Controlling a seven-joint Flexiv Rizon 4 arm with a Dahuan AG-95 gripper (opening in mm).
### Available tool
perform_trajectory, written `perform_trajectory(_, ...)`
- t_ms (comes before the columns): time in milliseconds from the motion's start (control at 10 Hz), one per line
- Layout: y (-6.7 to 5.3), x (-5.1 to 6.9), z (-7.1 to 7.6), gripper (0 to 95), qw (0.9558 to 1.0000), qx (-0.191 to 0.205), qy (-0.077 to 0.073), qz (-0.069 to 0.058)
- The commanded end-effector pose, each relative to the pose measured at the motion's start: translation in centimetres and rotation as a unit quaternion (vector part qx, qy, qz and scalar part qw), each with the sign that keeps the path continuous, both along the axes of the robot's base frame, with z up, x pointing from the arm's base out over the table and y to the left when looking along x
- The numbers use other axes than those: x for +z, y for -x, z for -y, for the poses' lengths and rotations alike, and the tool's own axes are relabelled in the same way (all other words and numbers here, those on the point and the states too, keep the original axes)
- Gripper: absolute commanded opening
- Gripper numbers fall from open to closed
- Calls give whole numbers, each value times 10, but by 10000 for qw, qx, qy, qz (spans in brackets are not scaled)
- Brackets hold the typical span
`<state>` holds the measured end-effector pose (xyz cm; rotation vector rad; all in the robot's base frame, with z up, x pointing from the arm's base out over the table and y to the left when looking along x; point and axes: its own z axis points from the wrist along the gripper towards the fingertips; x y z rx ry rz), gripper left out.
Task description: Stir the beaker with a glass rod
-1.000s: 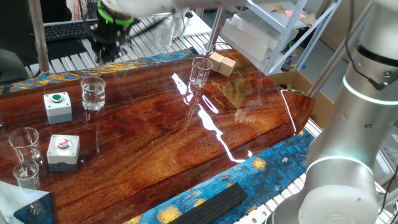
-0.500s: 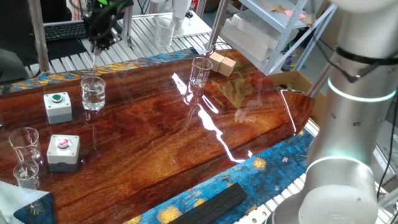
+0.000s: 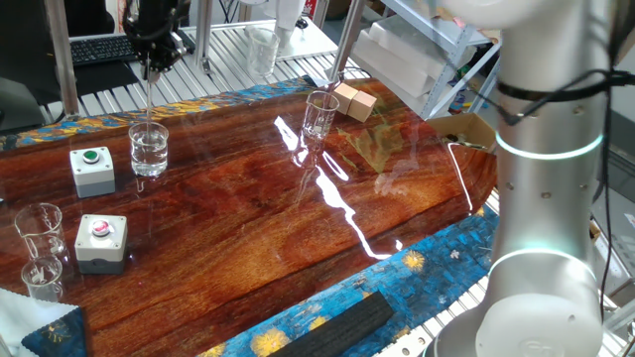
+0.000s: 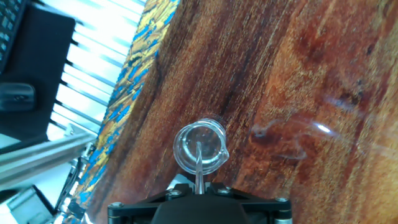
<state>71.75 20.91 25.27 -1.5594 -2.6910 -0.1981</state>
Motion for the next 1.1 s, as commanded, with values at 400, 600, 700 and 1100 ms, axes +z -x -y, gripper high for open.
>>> perform_trajectory(400,-5,3,1,0,9994,288,105,-183)
perform_trajectory(600,-5,4,2,0,9990,372,158,-183)
perform_trajectory(700,-4,5,2,0,9987,442,159,-180)
perform_trajectory(1100,-1,6,1,0,9969,635,42,-460)
